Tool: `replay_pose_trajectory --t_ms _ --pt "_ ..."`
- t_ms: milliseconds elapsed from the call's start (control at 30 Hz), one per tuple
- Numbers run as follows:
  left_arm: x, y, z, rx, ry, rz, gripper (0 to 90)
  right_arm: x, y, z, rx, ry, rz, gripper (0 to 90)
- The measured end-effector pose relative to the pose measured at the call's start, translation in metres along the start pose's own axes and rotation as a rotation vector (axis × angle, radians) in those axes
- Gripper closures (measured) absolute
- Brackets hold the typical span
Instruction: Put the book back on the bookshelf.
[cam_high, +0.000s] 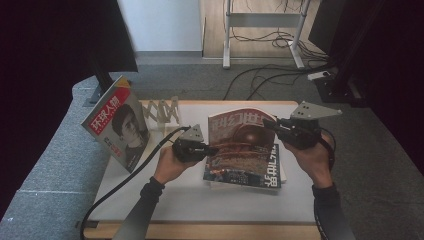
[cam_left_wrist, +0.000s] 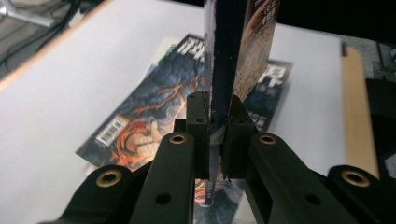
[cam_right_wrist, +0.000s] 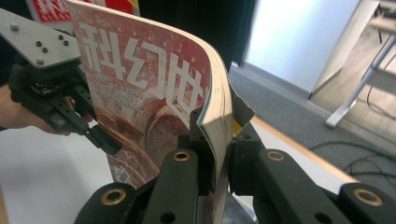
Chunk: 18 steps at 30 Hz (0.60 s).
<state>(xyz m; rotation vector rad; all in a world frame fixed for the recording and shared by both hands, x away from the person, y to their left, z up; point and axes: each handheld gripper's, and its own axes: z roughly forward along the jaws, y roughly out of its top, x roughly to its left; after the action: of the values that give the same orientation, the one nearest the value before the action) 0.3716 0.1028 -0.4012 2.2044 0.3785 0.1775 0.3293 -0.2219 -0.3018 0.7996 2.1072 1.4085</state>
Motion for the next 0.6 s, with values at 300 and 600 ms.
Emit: replay_pose_trajectory --t_ms 300,600 --pt "-0.002 -0.002 0.011 -0.020 -0.018 0.021 81.0 -0.011 -0.028 0.006 -0.011 0.014 0.050 81.6" --pt "-0.003 0.034 0.004 -0.039 -0.016 0.049 74.4 -0.004 -0.026 0.005 -0.006 0.021 0.028 81.4"
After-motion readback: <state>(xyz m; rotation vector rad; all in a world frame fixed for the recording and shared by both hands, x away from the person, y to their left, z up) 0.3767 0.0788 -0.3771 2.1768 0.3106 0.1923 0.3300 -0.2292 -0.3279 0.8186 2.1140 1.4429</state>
